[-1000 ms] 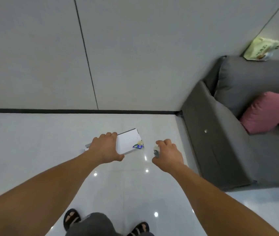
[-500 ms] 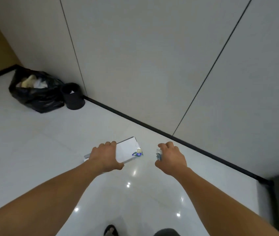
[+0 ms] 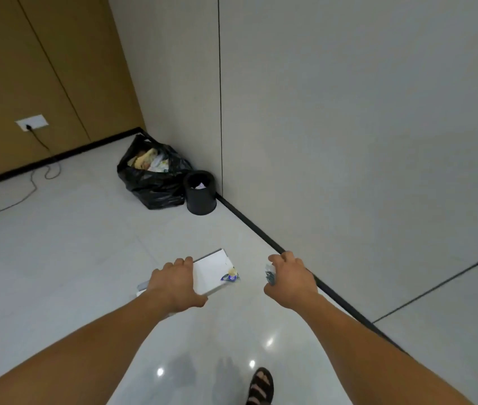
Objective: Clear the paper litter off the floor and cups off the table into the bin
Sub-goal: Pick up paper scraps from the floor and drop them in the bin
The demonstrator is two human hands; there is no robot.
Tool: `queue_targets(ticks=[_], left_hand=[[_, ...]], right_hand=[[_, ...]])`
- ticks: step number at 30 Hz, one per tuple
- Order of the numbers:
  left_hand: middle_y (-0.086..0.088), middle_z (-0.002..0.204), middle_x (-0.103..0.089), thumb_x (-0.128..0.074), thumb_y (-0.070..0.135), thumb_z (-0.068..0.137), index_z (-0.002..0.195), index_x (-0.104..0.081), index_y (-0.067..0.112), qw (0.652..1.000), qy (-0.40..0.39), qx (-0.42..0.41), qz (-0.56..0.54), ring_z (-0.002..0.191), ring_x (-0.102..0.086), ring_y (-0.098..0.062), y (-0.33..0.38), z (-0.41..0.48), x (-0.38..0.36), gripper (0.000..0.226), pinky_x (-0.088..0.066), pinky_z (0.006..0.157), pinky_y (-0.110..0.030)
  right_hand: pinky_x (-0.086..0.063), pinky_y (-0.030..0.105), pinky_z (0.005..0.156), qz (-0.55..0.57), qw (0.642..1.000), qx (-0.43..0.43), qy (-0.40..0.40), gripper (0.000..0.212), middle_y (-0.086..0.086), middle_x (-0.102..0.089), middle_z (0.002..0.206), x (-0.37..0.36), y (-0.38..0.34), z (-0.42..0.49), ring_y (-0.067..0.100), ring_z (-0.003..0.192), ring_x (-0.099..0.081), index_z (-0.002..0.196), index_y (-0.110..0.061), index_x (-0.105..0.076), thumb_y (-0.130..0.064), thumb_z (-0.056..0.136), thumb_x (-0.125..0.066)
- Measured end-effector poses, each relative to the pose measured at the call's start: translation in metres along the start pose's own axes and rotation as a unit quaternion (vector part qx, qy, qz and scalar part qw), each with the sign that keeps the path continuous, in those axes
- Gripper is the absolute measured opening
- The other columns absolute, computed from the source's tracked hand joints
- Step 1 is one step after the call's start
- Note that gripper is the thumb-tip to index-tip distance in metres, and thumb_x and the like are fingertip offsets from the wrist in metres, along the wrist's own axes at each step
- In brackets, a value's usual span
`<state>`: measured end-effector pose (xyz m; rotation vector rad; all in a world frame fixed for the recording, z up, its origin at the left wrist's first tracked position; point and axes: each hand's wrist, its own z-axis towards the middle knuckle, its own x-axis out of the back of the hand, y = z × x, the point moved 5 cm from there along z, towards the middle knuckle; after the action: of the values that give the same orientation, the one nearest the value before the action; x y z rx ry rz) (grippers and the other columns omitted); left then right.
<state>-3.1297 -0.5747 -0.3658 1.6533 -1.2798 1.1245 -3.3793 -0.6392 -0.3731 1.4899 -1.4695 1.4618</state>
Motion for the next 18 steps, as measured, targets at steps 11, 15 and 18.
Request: queue_targets(ticks=[11,15,18], left_hand=[[0.002,0.127,-0.048,-0.063,0.069,0.061,0.14,-0.025,0.021,0.995,-0.032,0.088,-0.038,0.114,-0.048,-0.021,-0.042,0.13,0.039,0.1,-0.039,0.088,-0.038],[0.002,0.132,-0.045,-0.06,0.071,0.063,0.146,-0.016,0.021,0.995,-0.031,0.083,-0.042,0.116,-0.046,-0.021,-0.071,0.196,0.049,0.107,-0.04,0.09,-0.039],[0.002,0.133,-0.045,-0.058,0.072,0.063,0.147,-0.015,0.021,0.996,-0.025,0.075,-0.043,0.117,-0.046,-0.021,-0.101,0.257,0.064,0.107,-0.04,0.09,-0.039]], right_hand=[[-0.046,0.034,0.086,-0.042,0.995,0.088,-0.026,0.066,0.002,-0.038,0.134,0.041,-0.054,0.184,0.025,0.117,-0.044,0.142,-0.026,-0.037,-0.038,0.081,-0.06],[-0.044,0.034,0.088,-0.051,0.994,0.09,-0.038,0.066,0.001,-0.038,0.133,0.041,-0.081,0.255,0.024,0.118,-0.043,0.142,-0.026,-0.036,-0.038,0.081,-0.06],[-0.044,0.033,0.086,-0.056,0.994,0.086,-0.047,0.066,0.001,-0.036,0.135,0.042,-0.109,0.312,0.025,0.119,-0.042,0.143,-0.027,-0.036,-0.038,0.082,-0.059]])
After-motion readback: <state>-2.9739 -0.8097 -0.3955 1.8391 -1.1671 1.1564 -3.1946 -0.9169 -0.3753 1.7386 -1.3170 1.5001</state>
